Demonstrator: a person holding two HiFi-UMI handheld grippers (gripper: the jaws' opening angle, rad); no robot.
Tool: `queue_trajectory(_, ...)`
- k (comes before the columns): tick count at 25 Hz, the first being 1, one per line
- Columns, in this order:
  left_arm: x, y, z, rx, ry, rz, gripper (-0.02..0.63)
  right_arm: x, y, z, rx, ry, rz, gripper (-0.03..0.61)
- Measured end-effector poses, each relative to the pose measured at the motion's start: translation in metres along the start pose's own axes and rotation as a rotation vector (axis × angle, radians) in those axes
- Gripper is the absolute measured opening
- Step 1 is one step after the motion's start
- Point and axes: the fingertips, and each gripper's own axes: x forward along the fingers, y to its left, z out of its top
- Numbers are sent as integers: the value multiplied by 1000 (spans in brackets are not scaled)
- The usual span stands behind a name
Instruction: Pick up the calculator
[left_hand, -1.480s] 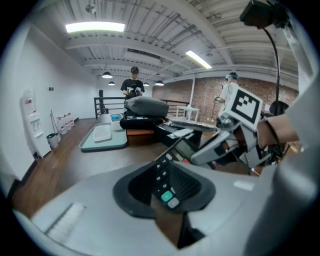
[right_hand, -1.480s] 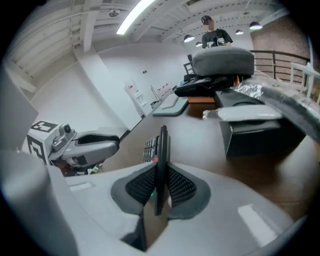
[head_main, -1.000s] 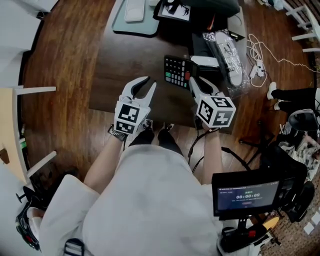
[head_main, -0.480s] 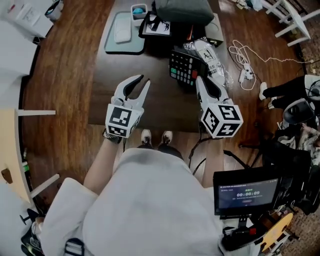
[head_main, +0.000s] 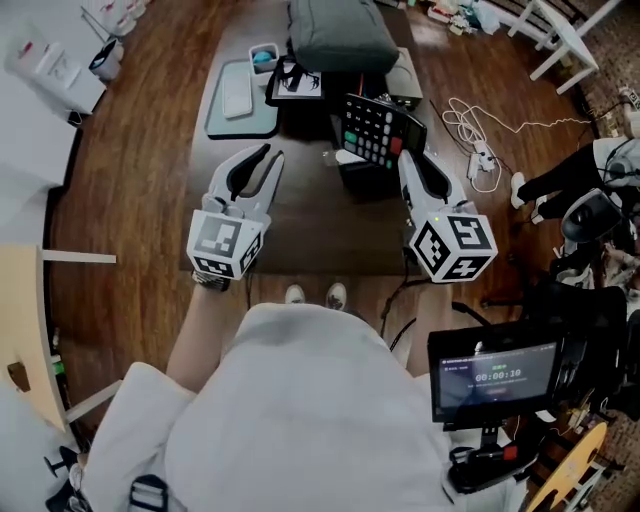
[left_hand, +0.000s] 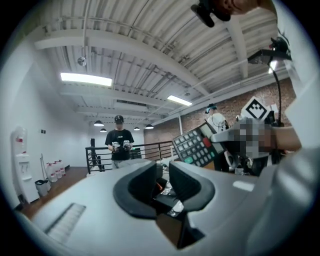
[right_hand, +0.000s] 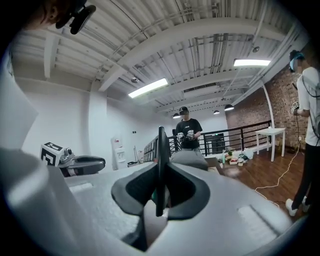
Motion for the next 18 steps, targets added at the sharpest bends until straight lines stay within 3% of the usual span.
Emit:
queue_trajectory(8, -1, -24, 8, 115, -47, -70, 89, -15, 7, 18, -35, -85, 16, 52)
queue_trajectory(12, 0, -33, 15, 127, -61, -97, 89, -24, 8, 27, -53, -120, 23, 52)
queue_trajectory(16, 3, -26, 14, 133, -29, -54, 77, -28, 8, 33, -53, -149, 37, 52)
queue_trajectory(18, 3, -17, 11, 100, -24, -9, 8, -30, 8, 32, -52, -153, 38, 52)
